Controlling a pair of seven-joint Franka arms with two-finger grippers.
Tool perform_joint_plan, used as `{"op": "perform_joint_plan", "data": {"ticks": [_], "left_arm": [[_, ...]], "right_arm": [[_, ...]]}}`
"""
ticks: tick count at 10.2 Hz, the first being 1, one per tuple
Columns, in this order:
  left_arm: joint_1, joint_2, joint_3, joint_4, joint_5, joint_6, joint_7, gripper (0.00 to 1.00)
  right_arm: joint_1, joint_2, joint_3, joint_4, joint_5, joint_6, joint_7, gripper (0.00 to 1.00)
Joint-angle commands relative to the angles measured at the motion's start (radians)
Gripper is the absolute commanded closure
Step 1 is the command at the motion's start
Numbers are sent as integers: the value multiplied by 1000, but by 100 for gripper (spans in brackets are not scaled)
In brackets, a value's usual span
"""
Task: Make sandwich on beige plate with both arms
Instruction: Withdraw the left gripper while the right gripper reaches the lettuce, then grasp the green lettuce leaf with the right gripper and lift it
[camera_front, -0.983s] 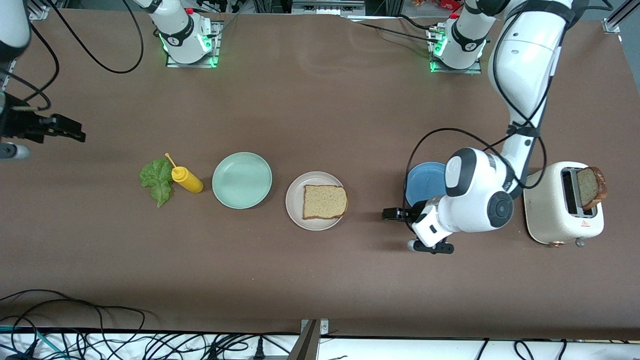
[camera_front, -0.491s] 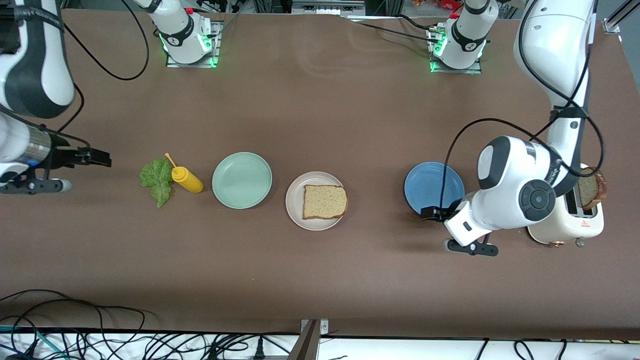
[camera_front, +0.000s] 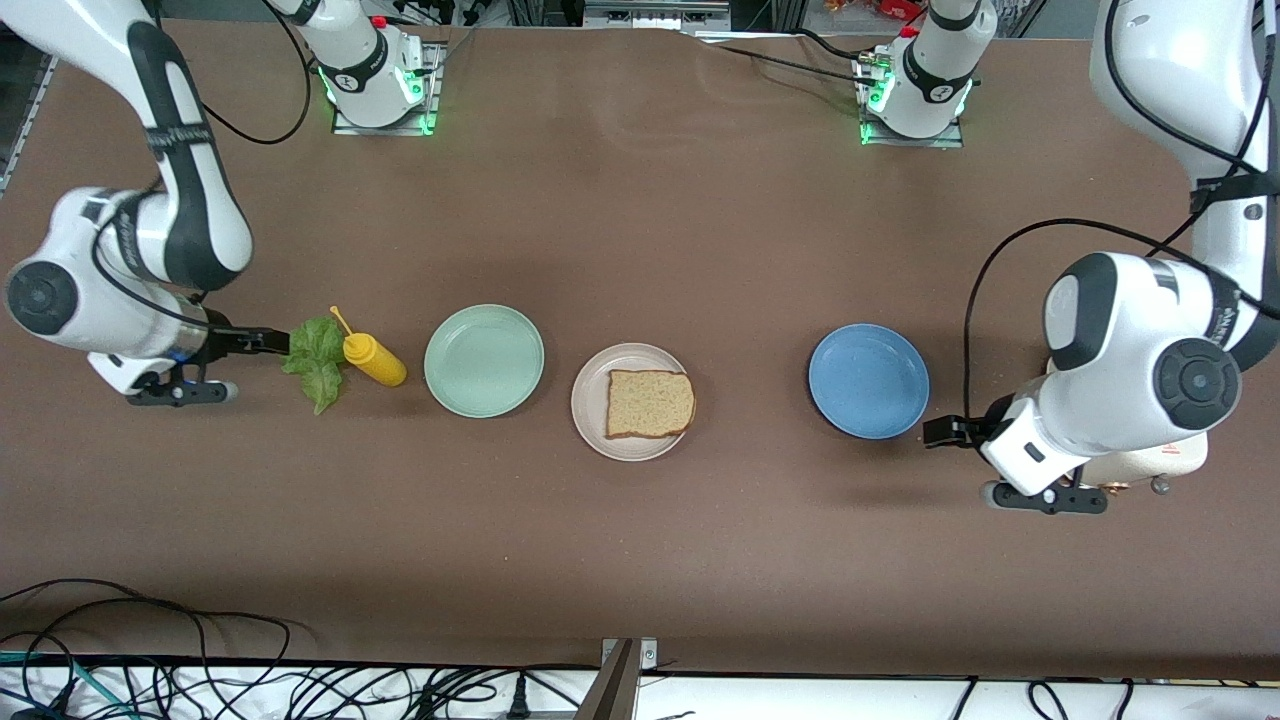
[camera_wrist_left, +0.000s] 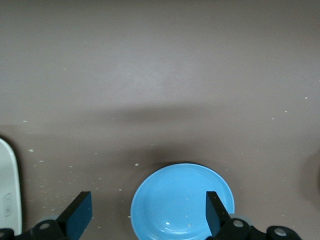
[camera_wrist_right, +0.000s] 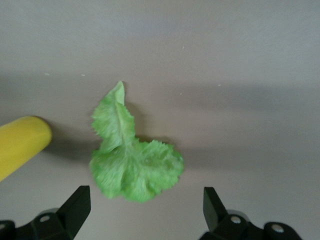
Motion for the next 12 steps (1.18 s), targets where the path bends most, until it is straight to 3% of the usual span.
{"op": "perform_joint_plan", "data": {"ticks": [1,3,5,7,9,11,12], "left_arm": [[19,-37,-6,-1,38,-22,-4,0],[23,-57,8,-1,38,-23,-4,0],[37,-57,8,-3,37,-29,-4,0],[43,-57,8,-6,24,-46,-10,0],[56,-59,5,0,37,-81,-10,0],[66,-58,8,2,34,-81,-3,0],[71,-54,6,0,32,-81,-1,0]], "right_arm": [[3,79,4,9,19,42,6,0],[6,127,7,11,80,47,6,0],[12,156,14,20,89,50,6,11],[12,175,15,28,88,51,6,41],[9,179,15,34,88,50,3,79],[12,179,15,35,88,45,8,100],[11,179,15,35,88,45,6,100]]}}
